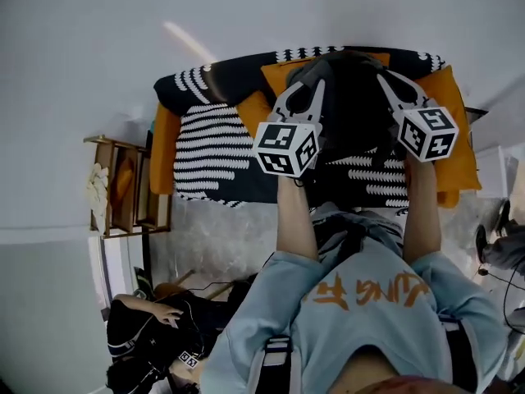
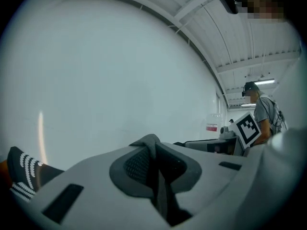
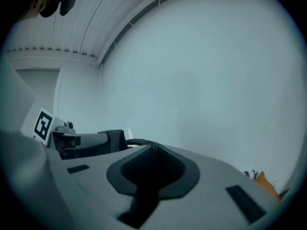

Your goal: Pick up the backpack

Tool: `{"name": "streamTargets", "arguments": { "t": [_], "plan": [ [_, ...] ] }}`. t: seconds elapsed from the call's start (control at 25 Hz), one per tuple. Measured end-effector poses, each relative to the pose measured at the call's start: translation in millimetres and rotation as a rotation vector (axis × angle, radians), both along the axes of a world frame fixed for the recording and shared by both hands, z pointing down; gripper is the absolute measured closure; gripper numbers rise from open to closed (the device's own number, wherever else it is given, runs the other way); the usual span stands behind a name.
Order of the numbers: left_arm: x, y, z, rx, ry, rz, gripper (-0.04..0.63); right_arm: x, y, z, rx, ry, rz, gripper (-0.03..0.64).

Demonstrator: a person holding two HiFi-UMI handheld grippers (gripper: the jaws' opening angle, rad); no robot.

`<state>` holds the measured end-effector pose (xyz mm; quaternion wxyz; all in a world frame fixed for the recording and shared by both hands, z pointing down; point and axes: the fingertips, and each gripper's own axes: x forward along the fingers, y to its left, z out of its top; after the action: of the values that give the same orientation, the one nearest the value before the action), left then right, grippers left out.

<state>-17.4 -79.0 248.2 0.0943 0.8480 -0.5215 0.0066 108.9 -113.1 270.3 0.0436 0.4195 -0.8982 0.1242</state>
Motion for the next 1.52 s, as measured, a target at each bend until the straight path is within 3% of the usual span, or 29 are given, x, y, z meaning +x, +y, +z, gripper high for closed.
{"name": "streamTargets", "arguments": {
  "t": [0.2, 0.68, 1.52],
  "plan": [
    [-2.6, 0.5, -31.8, 0.067, 0.106, 0.006, 0.554, -2.0, 1.7, -28.8, 0.084, 0.068, 0.006, 0.563],
    [-0.9, -12.9, -64.5, 0.131, 0.042, 0.038, 0.554, -1.2, -11.2, -51.5, 0.136, 0.043, 0.039, 0.566],
    [1.8, -19.3, -67.3, 0.136, 0.047, 0.073, 0.554, -1.5, -19.1, -50.2, 0.154, 0.008, 0.055, 0.566]
  ]
}}
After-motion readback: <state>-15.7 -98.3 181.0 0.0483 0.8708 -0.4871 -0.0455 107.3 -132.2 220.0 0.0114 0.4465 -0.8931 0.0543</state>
